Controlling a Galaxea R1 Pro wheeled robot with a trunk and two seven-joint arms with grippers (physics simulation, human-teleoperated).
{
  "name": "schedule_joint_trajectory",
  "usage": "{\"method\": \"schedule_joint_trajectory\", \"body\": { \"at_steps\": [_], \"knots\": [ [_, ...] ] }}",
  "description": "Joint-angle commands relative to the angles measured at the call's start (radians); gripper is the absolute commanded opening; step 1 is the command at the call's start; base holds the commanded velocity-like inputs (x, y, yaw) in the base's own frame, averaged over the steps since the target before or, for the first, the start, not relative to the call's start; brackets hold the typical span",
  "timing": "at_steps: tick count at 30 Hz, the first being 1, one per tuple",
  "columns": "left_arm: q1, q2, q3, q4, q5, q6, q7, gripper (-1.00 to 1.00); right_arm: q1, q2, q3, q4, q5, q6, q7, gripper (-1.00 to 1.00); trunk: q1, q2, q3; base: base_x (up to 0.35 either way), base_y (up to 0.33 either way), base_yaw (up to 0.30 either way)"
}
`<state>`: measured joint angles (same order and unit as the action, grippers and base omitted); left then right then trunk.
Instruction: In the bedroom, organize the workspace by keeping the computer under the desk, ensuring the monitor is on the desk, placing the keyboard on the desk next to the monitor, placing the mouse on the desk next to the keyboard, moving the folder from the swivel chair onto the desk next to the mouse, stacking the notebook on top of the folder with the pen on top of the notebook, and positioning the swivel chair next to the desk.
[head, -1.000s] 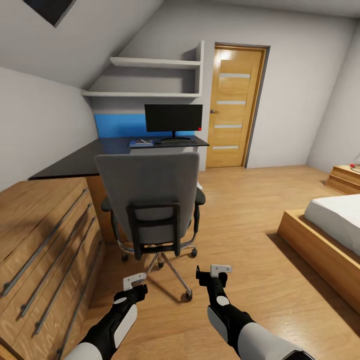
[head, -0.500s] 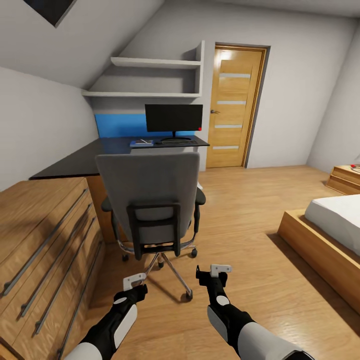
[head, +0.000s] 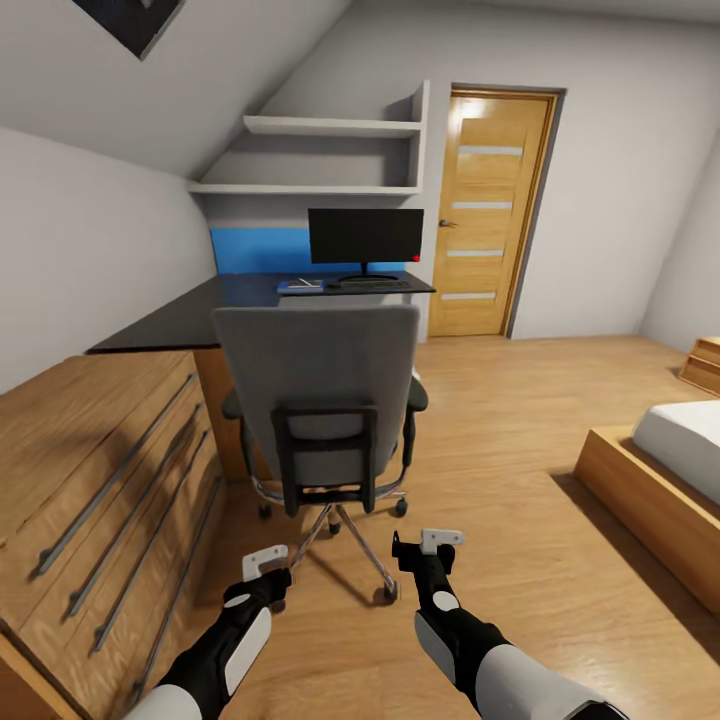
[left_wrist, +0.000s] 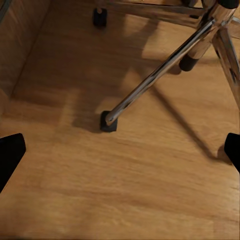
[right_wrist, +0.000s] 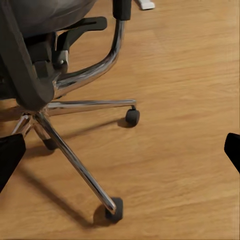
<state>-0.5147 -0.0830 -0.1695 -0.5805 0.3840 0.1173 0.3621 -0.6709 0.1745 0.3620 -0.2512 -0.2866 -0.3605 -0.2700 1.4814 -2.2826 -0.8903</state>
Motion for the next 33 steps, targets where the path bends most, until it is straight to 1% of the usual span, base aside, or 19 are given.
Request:
{"method": "schedule_joint_trajectory", "body": {
  "at_steps": [1, 14, 18, 20, 21, 22, 23, 24, 25, 26, 27, 29, 33],
  "knots": [
    [-0.001, 0.001, -0.006, -0.002, 0.007, 0.004, 0.008, 1.0, -0.001, 0.0, 0.008, 0.001, -0.008, -0.004, -0.005, 1.0, 0.0, 0.0, -0.001, 0.0, 0.0, 0.254],
    [0.0, -0.003, -0.016, -0.004, 0.007, 0.004, 0.006, 1.0, -0.001, 0.0, 0.008, 0.001, -0.008, -0.005, -0.005, 1.0, 0.0, 0.0, -0.001, 0.0, 0.0, 0.262],
    [-0.001, -0.003, -0.016, -0.004, 0.008, 0.009, 0.004, 1.0, -0.001, -0.001, 0.007, 0.0, -0.009, -0.004, -0.006, 1.0, 0.0, 0.0, -0.001, 0.0, 0.0, 0.11],
    [-0.001, -0.006, -0.016, -0.006, 0.008, 0.025, 0.001, 1.0, -0.001, -0.016, 0.004, 0.0, -0.009, -0.002, -0.006, 1.0, 0.0, 0.0, -0.001, 0.0, 0.0, 0.018],
    [-0.002, -0.009, -0.016, -0.007, 0.008, 0.03, 0.001, 1.0, -0.001, -0.019, 0.004, 0.0, -0.009, -0.003, -0.006, 1.0, 0.0, 0.0, -0.001, 0.0, 0.0, 0.008],
    [-0.015, -0.02, -0.016, -0.009, 0.007, 0.053, 0.002, 1.0, -0.001, -0.034, 0.004, 0.0, -0.009, -0.006, -0.006, 1.0, 0.0, 0.0, -0.001, 0.0, 0.0, 0.003],
    [-0.058, -0.031, -0.016, -0.003, 0.007, 0.107, 0.003, 1.0, -0.001, -0.043, 0.005, 0.0, -0.009, -0.017, -0.005, 1.0, 0.0, 0.0, -0.001, 0.0, 0.0, 0.002],
    [-0.071, -0.032, -0.016, 0.0, 0.007, 0.122, 0.003, 1.0, -0.001, -0.045, 0.005, 0.0, -0.009, -0.024, -0.005, 1.0, 0.0, 0.0, -0.001, 0.0, 0.0, 0.001],
    [-0.103, -0.035, -0.016, 0.006, 0.008, 0.158, 0.003, 1.0, -0.001, -0.05, 0.005, 0.004, -0.009, -0.043, -0.005, 1.0, 0.0, 0.0, -0.001, 0.0, 0.0, 0.0],
    [-0.129, -0.039, -0.016, 0.009, 0.008, 0.178, 0.003, 1.0, -0.001, -0.058, 0.003, 0.007, -0.01, -0.052, -0.005, 1.0, 0.0, 0.0, -0.001, 0.0, 0.0, 0.0],
    [-0.152, -0.054, -0.016, 0.012, 0.008, 0.194, 0.004, 1.0, -0.002, -0.096, 0.0, 0.008, -0.014, -0.047, -0.005, 1.0, 0.0, 0.0, -0.001, 0.0, 0.0, 0.0],
    [-0.159, -0.058, -0.016, 0.013, 0.007, 0.198, 0.003, 1.0, -0.005, -0.118, -0.001, 0.007, -0.016, -0.017, -0.004, 1.0, 0.0, 0.0, -0.001, 0.0, 0.0, 0.0],
    [-0.162, -0.059, -0.014, 0.035, 0.009, 0.194, 0.0, 1.0, -0.014, -0.142, -0.001, 0.006, -0.019, 0.029, -0.001, 1.0, 0.0, 0.0, -0.001, 0.0, 0.0, 0.0]
  ]
}}
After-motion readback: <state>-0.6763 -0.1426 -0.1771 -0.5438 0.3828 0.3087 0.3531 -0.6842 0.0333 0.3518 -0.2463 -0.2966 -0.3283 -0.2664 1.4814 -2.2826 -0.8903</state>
